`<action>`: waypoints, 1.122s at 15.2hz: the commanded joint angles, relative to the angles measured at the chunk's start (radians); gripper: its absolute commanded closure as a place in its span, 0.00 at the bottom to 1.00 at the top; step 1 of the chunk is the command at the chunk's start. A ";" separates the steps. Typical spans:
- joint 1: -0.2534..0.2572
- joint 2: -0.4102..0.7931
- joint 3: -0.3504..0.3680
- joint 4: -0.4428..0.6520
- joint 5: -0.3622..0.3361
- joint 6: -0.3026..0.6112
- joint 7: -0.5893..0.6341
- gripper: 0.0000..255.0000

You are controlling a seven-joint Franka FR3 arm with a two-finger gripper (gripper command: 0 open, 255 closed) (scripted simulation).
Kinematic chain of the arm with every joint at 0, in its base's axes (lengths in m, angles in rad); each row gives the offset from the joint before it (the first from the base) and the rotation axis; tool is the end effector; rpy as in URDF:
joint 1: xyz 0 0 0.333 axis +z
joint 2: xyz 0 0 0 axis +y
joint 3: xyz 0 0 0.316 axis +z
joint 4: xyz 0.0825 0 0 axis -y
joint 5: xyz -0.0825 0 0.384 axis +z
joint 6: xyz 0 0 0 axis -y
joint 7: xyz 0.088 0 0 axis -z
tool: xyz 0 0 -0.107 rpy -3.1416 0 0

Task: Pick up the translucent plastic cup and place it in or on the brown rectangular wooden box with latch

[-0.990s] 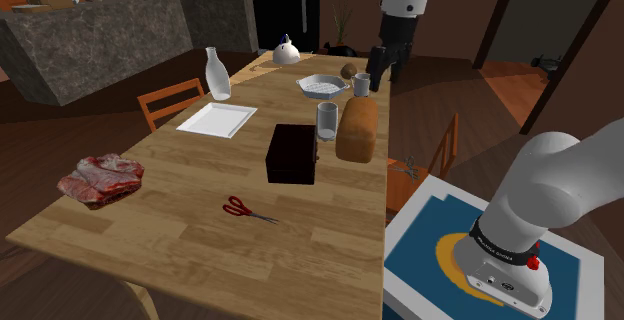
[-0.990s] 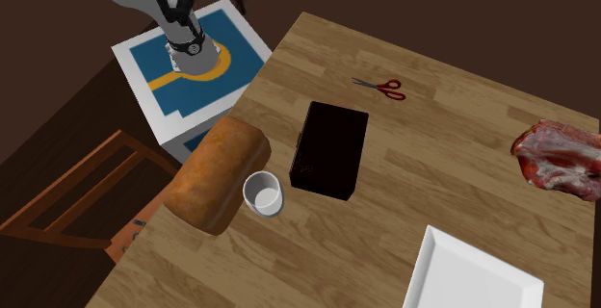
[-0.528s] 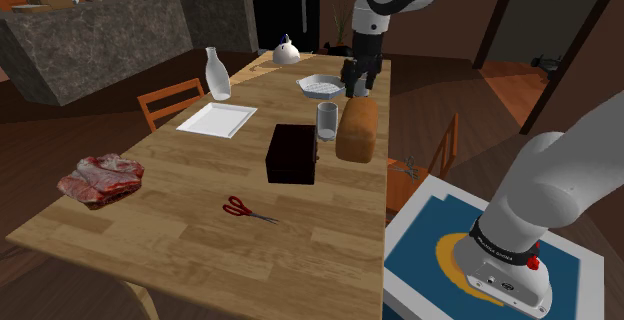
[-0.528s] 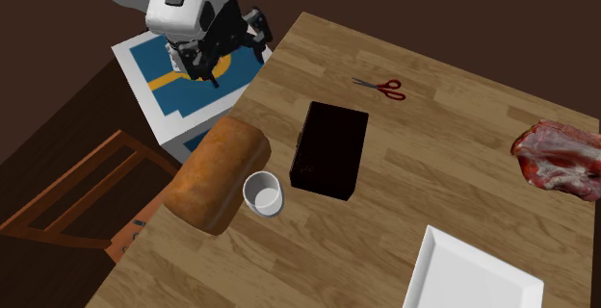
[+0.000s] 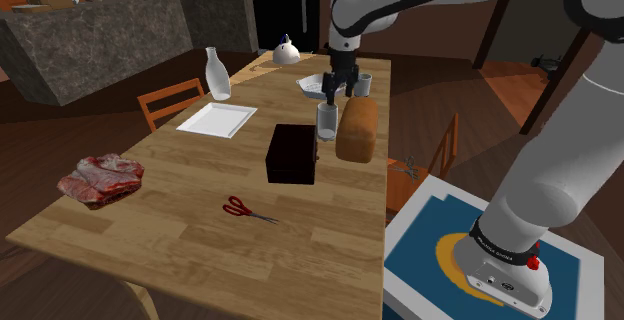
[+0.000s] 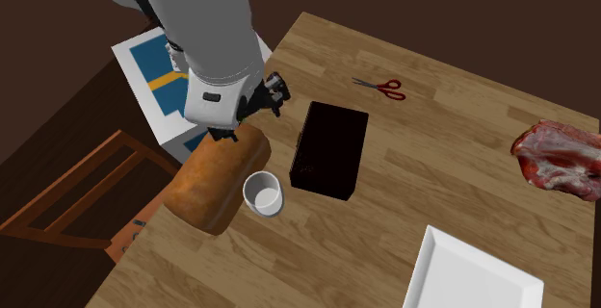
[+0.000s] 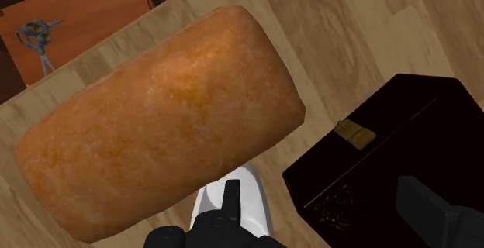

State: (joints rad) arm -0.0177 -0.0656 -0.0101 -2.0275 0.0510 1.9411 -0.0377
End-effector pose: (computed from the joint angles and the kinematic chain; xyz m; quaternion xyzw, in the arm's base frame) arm 0.5337 -0.0115 0.4749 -0.9996 0.0045 0.0096 0.0243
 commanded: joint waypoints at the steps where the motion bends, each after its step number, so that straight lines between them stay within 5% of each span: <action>1: -0.002 0.081 -0.003 0.061 -0.001 0.012 -0.011 0.00; 8: -0.015 0.363 -0.010 0.305 -0.001 0.023 -0.049 0.00; 17: -0.013 0.392 -0.008 0.241 0.001 0.115 -0.051 0.00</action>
State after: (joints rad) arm -0.0296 0.3253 -0.0180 -1.7836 0.0522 2.0517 -0.0864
